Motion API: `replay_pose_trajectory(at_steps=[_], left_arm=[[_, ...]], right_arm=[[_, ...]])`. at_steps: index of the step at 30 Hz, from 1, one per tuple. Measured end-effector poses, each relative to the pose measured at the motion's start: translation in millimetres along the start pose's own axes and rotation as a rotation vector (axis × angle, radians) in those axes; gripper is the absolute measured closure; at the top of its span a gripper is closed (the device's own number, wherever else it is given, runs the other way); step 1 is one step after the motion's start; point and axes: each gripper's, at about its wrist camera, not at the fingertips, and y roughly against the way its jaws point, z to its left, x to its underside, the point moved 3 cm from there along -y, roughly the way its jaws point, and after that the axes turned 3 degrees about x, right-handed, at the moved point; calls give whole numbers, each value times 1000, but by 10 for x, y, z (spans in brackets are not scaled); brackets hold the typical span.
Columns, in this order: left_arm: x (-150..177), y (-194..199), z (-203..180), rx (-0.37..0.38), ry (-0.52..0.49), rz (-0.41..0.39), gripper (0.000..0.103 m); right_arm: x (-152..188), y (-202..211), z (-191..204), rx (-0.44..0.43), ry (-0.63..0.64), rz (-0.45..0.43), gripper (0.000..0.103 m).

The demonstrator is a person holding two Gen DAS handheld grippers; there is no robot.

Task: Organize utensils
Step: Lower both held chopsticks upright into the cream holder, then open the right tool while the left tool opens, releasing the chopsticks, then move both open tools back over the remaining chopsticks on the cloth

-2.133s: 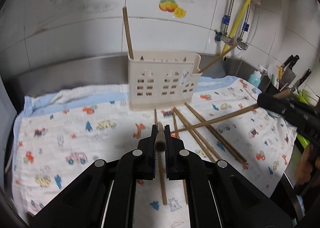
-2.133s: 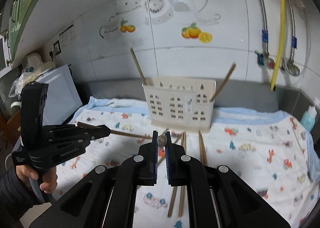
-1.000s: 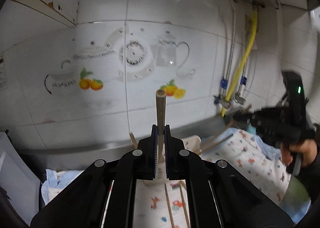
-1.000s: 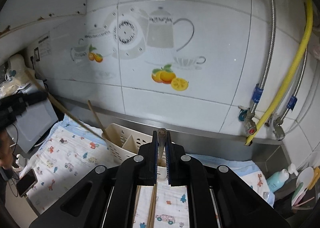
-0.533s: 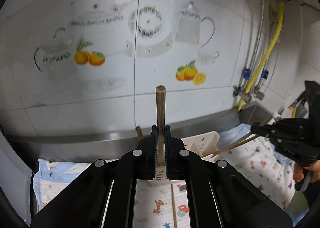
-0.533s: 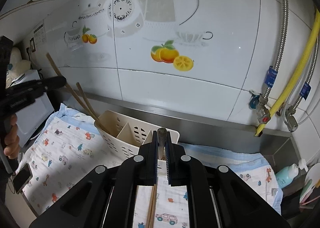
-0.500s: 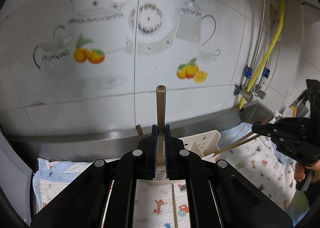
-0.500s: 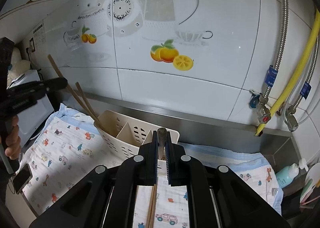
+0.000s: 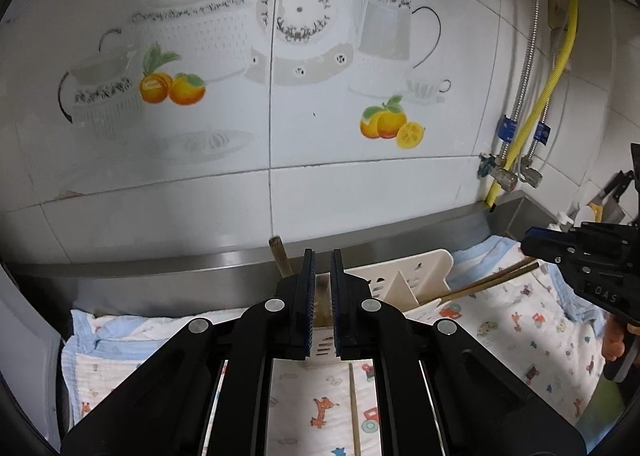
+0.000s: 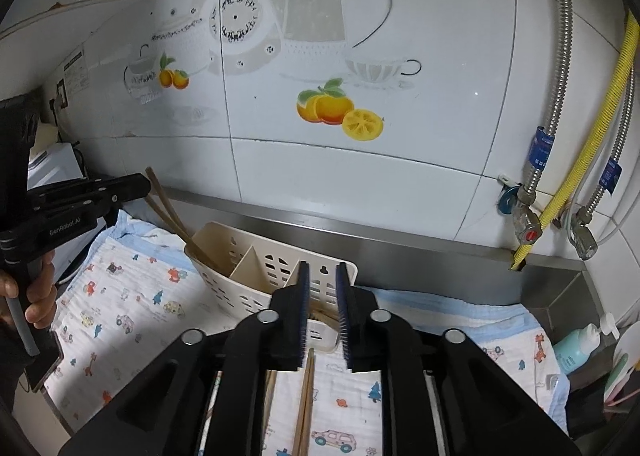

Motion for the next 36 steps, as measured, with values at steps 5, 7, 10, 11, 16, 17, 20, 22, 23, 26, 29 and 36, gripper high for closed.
replay_pose_trajectory(at_steps=[5, 7, 10, 11, 16, 17, 20, 22, 23, 26, 29, 36], left_arm=[[-34, 213, -22, 8, -2, -42, 96], [-16, 310, -31, 13, 5, -54, 96], [73, 474, -85, 12, -11, -71, 95], [116, 521, -102, 18, -13, -70, 95], [486, 710, -217, 31, -27, -53, 95], [588, 733, -239, 39, -23, -43, 95], [868, 768, -294, 65, -14, -15, 95], [1047, 782, -325, 66, -14, -2, 94], [1120, 781, -339, 70, -13, 7, 94], [1423, 743, -394, 82, 0, 51, 94], [1649, 713, -392, 96, 36, 84, 94], [2146, 634, -409, 119, 82, 156, 94]], right_arm=[[-4, 183, 12, 7, -1, -30, 85], [29, 293, 30, 10, -3, -48, 80], [137, 443, 91, 22, 4, -68, 80], [191, 495, 117, 25, 6, -75, 80], [541, 696, 220, 39, -6, -91, 78], [643, 727, 246, 38, -9, -89, 78], [900, 784, 309, 46, -9, -82, 78], [1134, 837, 363, 51, -11, -77, 78], [1228, 855, 381, 52, -17, -74, 78], [1485, 902, 411, 42, -45, -68, 78], [1764, 881, 458, 34, -66, -44, 78], [2295, 752, 578, 34, -82, 11, 78]])
